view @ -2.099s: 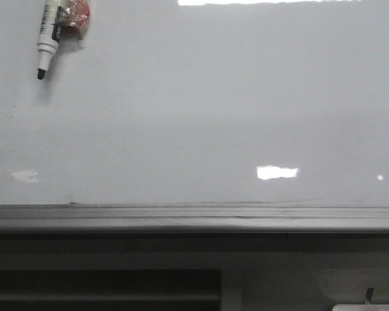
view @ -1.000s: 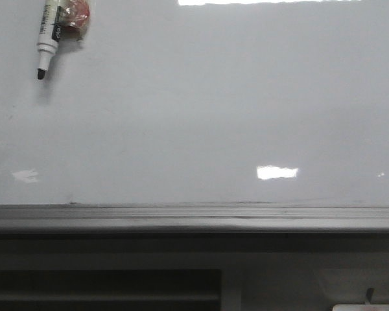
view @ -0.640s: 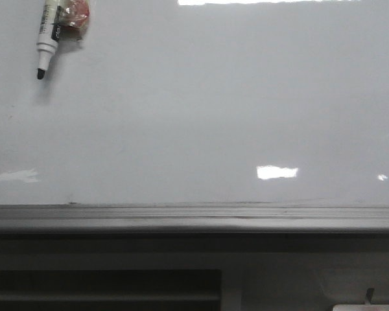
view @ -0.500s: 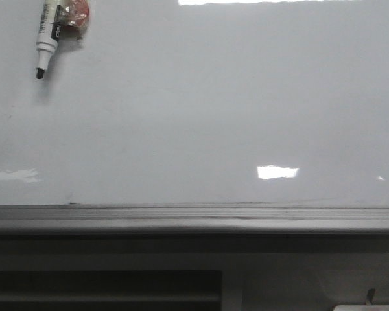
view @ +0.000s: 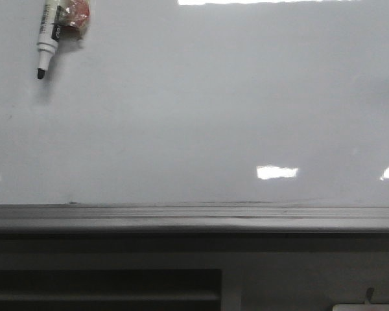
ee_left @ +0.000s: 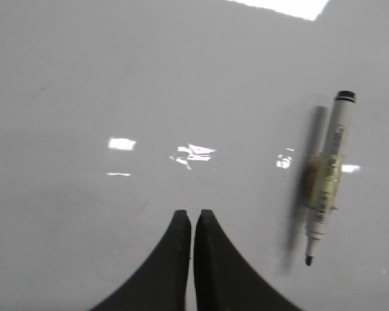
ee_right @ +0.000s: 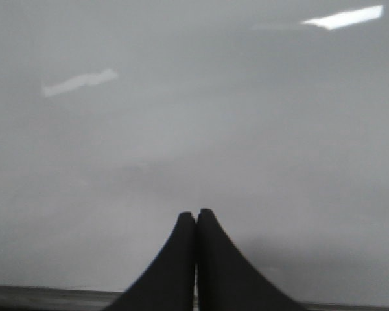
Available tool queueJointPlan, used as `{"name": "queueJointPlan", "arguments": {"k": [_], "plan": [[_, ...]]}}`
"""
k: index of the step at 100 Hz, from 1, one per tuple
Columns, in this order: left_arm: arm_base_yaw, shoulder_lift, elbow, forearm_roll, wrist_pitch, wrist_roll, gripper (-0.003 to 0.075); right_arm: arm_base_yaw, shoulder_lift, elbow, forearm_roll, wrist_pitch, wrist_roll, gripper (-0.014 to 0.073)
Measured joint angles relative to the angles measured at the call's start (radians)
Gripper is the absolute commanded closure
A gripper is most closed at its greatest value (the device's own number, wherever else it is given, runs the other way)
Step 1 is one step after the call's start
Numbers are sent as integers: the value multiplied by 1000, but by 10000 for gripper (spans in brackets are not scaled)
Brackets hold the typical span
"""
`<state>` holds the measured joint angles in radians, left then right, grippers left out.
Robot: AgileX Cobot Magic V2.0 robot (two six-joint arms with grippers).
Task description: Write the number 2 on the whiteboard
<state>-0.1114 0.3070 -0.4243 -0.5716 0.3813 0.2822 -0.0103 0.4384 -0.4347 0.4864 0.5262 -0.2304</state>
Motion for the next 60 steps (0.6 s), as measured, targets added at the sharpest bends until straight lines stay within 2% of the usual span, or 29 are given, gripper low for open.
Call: {"name": "queueJointPlan", "arguments": {"k": [5,12,20,26,32,38,60], "plan": [[-44,30,-16,2,0,13,735,24,29,-21,0,11,-15,566],[-106,71,-35,2,0,20,691,57,57,-37,-1,20,-23,429],[-172,114,-50,0,-7,22,590,85,72,-44,-1,24,-32,243],[-222,150,-54,-13,-33,26,475,98,74,-44,-1,25,-33,176],[-266,186,-54,-25,-66,26,400,105,74,-44,-1,26,-34,180],[-318,218,-54,-30,-111,28,362,107,74,-44,-1,26,-34,181],[-509,373,-68,-31,-269,69,367,107,74,-44,3,20,-36,181]]}}
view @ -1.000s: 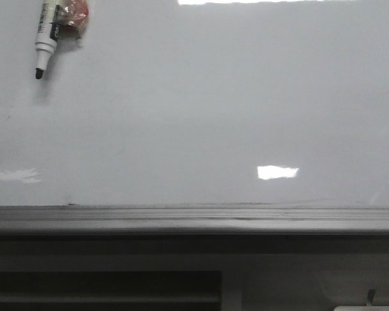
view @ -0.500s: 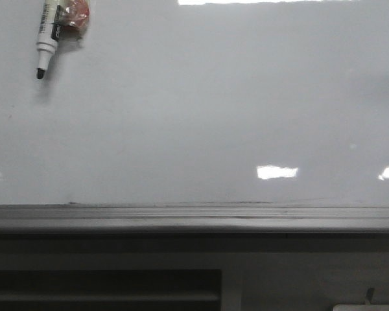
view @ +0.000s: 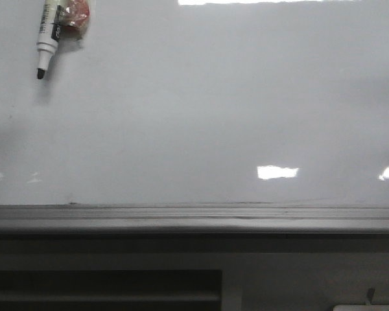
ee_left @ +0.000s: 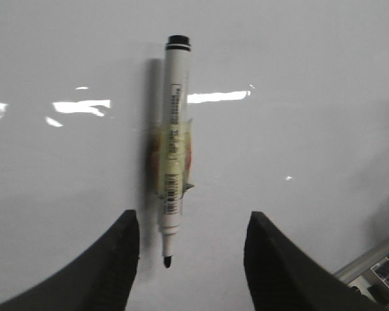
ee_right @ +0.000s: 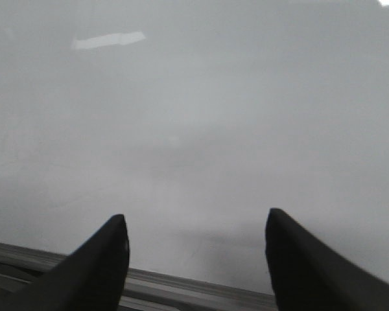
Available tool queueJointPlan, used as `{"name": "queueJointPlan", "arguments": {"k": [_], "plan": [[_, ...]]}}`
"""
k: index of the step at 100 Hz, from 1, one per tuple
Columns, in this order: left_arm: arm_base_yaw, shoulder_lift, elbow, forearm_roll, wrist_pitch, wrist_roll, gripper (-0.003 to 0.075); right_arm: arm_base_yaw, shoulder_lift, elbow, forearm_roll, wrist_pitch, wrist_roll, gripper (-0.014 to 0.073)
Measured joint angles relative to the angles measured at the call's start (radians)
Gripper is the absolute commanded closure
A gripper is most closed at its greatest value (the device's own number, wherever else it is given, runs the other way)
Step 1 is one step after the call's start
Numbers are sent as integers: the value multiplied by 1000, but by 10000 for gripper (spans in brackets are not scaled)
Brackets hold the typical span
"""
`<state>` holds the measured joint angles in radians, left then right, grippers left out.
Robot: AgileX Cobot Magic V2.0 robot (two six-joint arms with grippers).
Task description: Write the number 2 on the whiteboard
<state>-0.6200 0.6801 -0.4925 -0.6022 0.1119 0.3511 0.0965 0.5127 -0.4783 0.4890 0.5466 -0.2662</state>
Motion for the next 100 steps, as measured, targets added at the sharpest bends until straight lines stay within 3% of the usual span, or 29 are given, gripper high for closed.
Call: {"name": "queueJointPlan", "arguments": {"k": [15,55,65,84,100], "plan": [[-75,129,-36,10,-112,13,367,0,0,0,0,-2,0,181],[-42,347,-101,21,-212,18,379,0,0,0,0,-2,0,181],[-42,357,-107,23,-214,18,461,0,0,0,0,-2,0,181],[-42,360,-111,23,-212,19,737,0,0,0,0,-2,0,181],[-42,358,-111,35,-205,19,740,0,0,0,0,-2,0,181]]}}
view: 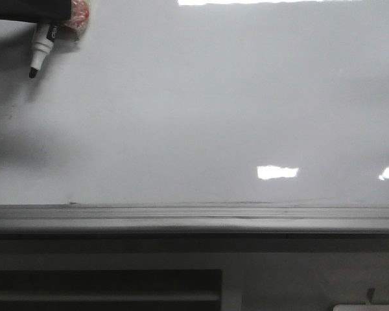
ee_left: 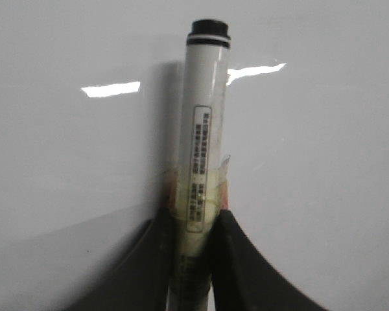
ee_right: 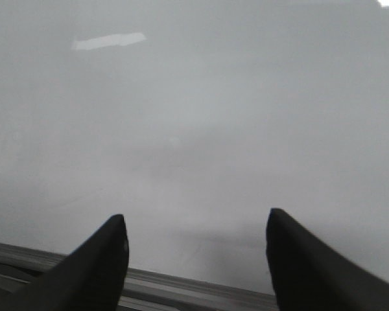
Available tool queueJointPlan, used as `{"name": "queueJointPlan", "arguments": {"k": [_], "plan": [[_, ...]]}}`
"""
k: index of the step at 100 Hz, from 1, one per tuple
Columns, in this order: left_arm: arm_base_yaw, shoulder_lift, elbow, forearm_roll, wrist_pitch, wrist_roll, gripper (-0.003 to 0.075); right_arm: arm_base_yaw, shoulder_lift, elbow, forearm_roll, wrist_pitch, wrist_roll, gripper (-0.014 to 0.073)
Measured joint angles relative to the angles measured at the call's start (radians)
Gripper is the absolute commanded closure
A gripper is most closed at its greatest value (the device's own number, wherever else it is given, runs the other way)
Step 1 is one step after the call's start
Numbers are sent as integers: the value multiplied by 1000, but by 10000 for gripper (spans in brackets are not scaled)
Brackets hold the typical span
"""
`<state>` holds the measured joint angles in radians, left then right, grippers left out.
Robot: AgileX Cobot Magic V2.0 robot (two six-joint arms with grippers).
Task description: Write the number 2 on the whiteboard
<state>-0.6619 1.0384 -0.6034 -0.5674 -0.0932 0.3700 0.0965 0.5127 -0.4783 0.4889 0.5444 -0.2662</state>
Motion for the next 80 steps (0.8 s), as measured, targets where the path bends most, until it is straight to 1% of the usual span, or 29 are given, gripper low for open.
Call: {"name": "queueJointPlan", "arguments": {"k": [8,15,23,34,40,46,53,62,80], "plan": [[2,-9,-3,49,43,0,740,0,3,-4,10,17,-13,181],[2,-15,-22,114,132,0,740,7,20,-21,54,59,-72,181],[-23,-19,-57,184,254,20,740,25,56,-49,158,124,-204,181],[-94,-19,-108,217,385,119,740,57,142,-111,339,214,-415,181],[-136,-19,-134,223,442,175,740,73,203,-150,410,266,-494,181],[-178,-19,-157,225,496,212,740,79,258,-196,454,307,-555,181],[-215,-19,-175,226,542,240,740,83,323,-249,498,363,-606,181],[-243,-19,-182,228,569,252,740,83,400,-321,544,442,-650,181],[-258,-19,-187,225,587,260,740,85,500,-447,583,555,-673,181]]}}
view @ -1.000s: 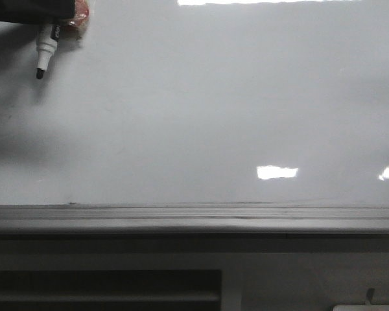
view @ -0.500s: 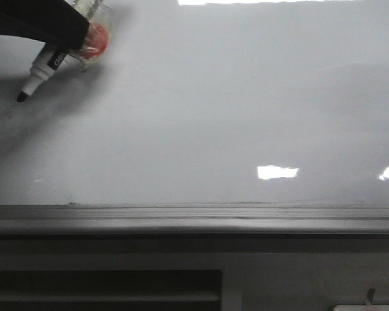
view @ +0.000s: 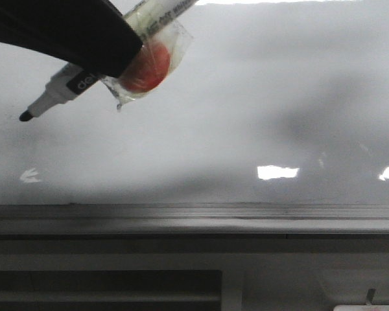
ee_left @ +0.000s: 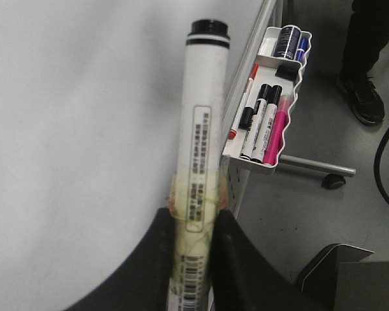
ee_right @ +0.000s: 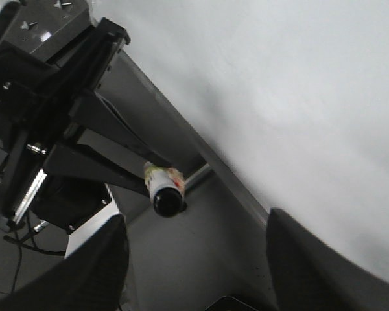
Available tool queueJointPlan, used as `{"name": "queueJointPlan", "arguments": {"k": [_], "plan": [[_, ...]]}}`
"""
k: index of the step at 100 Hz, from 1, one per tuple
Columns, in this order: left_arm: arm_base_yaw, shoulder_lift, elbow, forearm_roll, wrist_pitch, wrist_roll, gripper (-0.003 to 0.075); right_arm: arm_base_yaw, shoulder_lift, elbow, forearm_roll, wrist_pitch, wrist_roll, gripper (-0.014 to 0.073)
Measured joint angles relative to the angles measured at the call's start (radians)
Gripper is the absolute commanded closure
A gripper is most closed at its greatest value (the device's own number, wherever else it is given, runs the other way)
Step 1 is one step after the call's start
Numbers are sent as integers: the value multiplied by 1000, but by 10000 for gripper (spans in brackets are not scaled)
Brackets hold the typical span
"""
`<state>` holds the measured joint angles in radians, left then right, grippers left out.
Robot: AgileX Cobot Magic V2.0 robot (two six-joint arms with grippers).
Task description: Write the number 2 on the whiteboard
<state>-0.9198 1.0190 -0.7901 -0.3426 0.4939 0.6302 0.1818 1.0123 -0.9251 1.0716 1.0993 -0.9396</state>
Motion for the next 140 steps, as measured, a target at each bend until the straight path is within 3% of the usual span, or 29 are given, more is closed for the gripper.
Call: {"name": "queueJointPlan", "arguments": {"k": [39,103,140], "plan": [[-1,65,-47,-118,8,77,740,102,147,-87,4,79,-5,181],[-1,117,-111,-232,-10,213,740,104,162,-87,-16,76,-8,182],[-1,119,-111,-301,-27,287,740,104,162,-87,-16,82,-12,344]]}}
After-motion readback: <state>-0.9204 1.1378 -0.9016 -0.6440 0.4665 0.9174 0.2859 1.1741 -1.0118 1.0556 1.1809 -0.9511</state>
